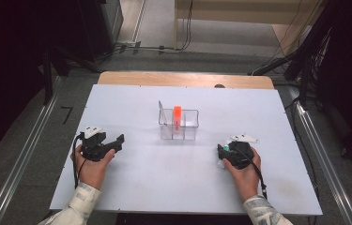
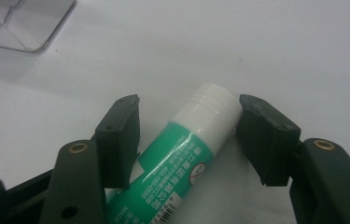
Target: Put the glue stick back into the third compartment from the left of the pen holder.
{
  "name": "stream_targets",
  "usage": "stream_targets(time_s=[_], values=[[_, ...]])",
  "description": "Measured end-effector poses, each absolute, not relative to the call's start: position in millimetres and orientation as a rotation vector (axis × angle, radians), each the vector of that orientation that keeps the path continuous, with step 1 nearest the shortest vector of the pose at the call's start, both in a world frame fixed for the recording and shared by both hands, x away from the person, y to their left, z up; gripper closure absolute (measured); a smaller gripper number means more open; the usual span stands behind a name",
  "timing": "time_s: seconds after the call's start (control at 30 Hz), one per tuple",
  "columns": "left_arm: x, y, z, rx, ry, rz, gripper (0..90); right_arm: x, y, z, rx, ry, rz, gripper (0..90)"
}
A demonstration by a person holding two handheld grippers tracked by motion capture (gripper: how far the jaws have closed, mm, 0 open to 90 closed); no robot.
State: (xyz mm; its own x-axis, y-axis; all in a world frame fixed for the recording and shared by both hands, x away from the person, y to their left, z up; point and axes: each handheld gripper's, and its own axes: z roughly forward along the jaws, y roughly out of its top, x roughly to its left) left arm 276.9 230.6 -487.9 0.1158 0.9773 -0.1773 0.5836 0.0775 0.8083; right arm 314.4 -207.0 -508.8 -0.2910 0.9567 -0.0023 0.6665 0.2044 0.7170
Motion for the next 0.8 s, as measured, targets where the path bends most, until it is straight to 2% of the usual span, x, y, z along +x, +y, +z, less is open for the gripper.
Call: stream_targets(time_s=[0.33,0.8], values=[[277.0,230.4,-487.9,1.602,1.562,0.626,26.1,315.4,-206.5,-508.6,1.473,2.067,0.900,50.3],[277.4,229.8,-488.4,1.601,1.565,0.626,26.2,317.7,-199.3,-507.9,1.423,2.127,0.959,56.4]])
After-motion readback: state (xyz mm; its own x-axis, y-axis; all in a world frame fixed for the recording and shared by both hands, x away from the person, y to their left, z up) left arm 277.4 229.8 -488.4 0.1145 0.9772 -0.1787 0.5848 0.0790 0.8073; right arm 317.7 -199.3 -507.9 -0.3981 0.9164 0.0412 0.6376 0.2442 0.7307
